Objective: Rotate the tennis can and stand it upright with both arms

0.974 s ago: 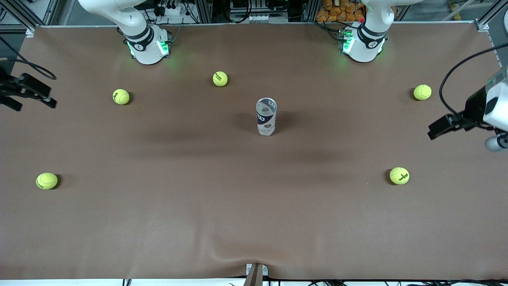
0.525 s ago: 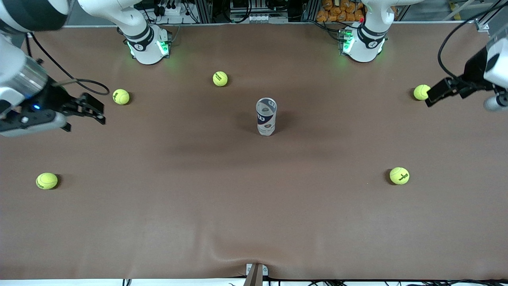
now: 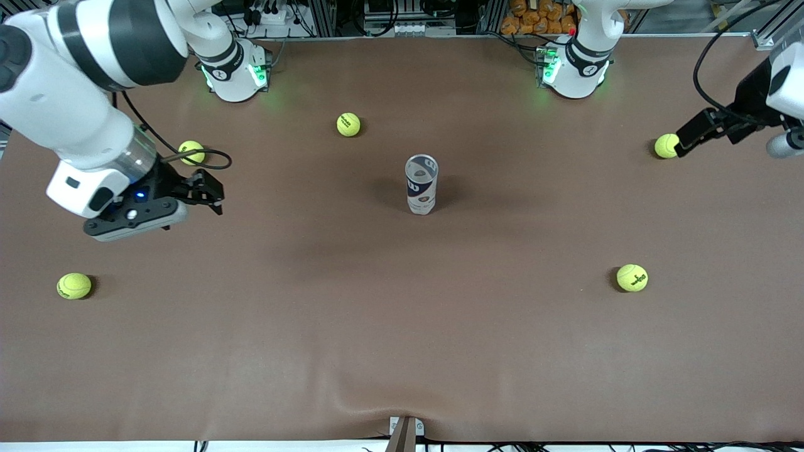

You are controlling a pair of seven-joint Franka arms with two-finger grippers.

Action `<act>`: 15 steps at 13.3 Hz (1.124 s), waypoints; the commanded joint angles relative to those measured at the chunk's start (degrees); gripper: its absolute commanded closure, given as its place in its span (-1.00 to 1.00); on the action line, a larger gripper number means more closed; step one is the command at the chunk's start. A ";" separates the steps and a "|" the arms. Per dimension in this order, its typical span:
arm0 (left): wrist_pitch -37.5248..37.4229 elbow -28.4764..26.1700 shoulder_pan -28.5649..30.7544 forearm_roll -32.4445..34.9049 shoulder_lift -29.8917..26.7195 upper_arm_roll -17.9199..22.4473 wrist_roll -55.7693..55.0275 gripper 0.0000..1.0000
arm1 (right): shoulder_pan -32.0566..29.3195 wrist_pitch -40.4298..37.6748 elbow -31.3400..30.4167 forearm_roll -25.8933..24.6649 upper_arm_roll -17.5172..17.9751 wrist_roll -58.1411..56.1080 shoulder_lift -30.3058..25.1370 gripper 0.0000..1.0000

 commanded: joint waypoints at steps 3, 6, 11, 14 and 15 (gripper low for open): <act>-0.49 7.23 -1.27 2.86 5.91 0.78 3.77 -1.00 | 1.66 -0.70 3.32 0.23 -1.11 6.90 1.01 -1.00; -0.49 7.24 -0.83 2.24 5.65 2.96 6.16 -1.00 | -2.82 -7.09 5.53 -0.12 -3.83 6.29 -0.83 -1.00; -0.84 6.88 -1.09 -3.52 5.38 9.80 12.01 -1.00 | -5.21 -17.75 5.80 -0.30 -9.36 6.20 -7.42 -1.00; -1.19 6.88 -1.62 -4.44 4.95 10.36 12.15 -1.00 | -5.38 -19.60 5.19 -0.39 -9.81 6.20 -8.66 -1.00; -1.19 6.53 -1.62 -4.52 4.94 10.27 11.87 -1.00 | -5.38 -19.86 5.10 -0.39 -9.73 6.20 -8.83 -1.00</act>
